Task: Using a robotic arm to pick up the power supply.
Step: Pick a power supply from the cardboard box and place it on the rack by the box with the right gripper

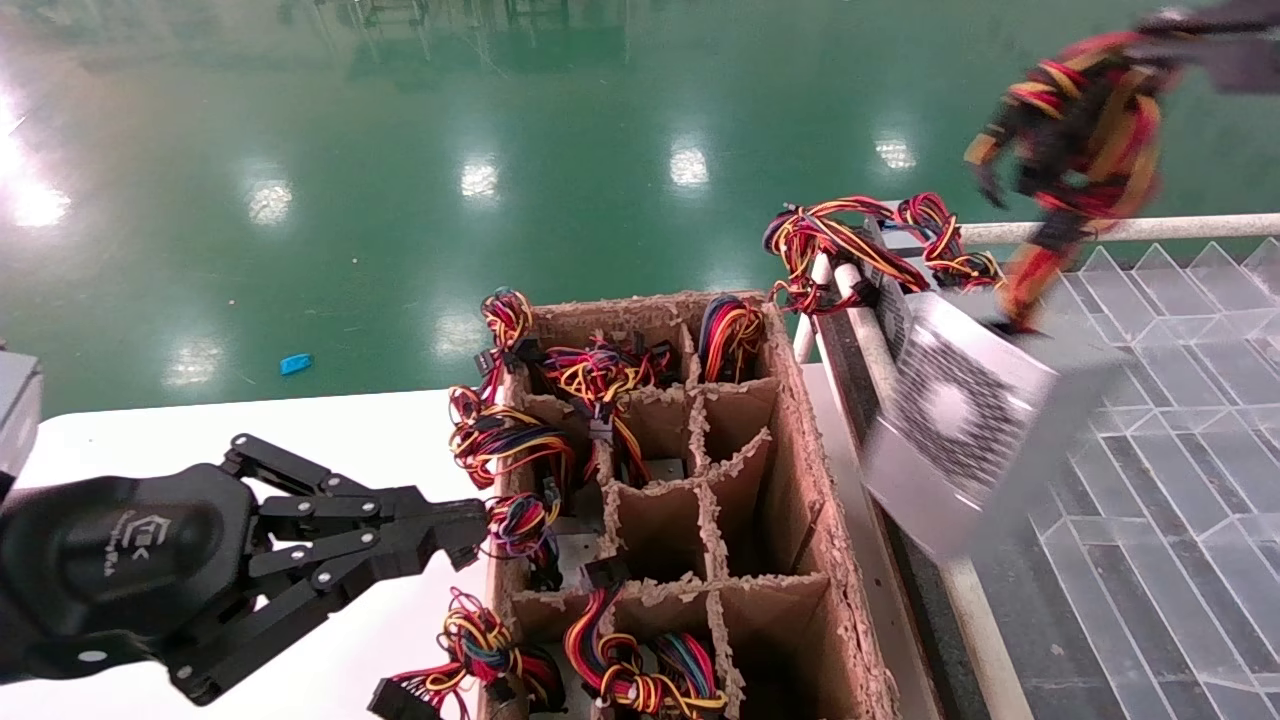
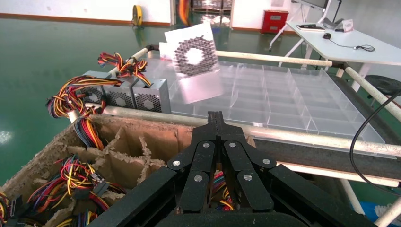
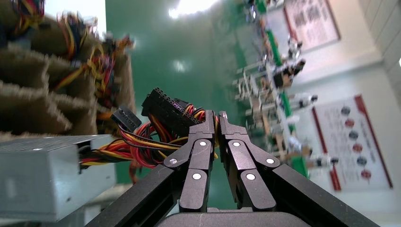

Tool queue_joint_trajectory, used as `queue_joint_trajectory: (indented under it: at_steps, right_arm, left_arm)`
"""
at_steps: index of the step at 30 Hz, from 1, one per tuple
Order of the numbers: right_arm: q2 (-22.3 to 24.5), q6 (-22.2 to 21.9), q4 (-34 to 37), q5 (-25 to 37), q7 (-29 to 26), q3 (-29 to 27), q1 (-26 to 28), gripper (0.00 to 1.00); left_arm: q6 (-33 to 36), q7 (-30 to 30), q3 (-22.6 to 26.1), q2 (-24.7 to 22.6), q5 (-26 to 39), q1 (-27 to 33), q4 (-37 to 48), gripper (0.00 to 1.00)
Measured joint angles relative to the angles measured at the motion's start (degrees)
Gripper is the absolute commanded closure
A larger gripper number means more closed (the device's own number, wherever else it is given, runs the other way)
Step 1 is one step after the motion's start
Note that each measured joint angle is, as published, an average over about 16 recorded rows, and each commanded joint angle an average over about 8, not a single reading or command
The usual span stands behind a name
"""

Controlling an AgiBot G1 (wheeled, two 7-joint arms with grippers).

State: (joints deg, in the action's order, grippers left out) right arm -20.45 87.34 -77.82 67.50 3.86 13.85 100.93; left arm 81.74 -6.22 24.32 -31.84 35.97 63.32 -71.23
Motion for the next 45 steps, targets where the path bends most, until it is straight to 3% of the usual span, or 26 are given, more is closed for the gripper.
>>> queue_joint_trajectory:
  at_steps: [8,18,45]
  right_arm:
    - [5.23,-0.44,0.03,2.26,-1.42,1.59,-1.72,1.0]
    - [8.36,-4.88,0.21,6.36,-3.95,3.75,-5.92,1.0]
    - [5.12,-17.17,0.2,5.6,-4.47,5.91,-17.4,1.0]
  left_arm:
    - [0.0,0.0,0.0,0.0,0.0,0.0,0.0,1.0]
    - [0.0,0.0,0.0,0.0,0.0,0.0,0.0,1.0]
    - [0.0,0.0,0.0,0.0,0.0,0.0,0.0,1.0]
